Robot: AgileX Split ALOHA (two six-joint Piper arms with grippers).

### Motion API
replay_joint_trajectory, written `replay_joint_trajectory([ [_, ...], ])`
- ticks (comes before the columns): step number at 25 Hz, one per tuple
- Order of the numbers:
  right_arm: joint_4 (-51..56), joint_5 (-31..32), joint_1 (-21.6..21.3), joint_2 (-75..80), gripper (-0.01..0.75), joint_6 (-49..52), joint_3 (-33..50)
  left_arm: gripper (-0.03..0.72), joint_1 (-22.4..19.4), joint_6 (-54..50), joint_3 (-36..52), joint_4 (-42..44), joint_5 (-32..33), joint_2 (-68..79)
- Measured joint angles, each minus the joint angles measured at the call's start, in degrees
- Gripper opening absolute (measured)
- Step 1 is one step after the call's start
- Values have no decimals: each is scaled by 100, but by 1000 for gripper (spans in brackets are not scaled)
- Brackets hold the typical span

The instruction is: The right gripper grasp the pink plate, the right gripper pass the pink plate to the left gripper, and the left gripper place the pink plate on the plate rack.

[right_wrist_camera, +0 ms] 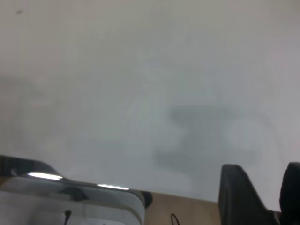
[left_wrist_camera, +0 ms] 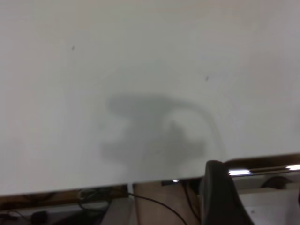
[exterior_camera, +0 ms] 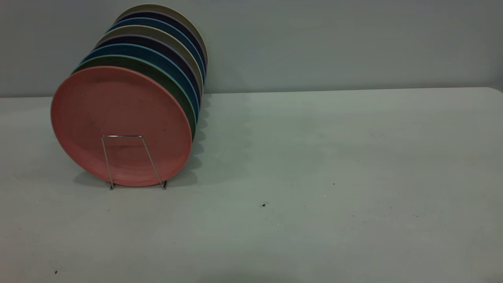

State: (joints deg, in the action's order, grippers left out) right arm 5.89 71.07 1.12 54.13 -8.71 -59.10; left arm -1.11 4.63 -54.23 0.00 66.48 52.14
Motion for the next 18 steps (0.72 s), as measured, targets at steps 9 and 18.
replay_joint_trajectory([
  [9,91,0,0,-2405,237,-197,1369,425,0,-143,1485,153,0,-2785],
  [18,133,0,0,-4106,237,-340,2774,423,28,-564,1886,172,7,-4953],
])
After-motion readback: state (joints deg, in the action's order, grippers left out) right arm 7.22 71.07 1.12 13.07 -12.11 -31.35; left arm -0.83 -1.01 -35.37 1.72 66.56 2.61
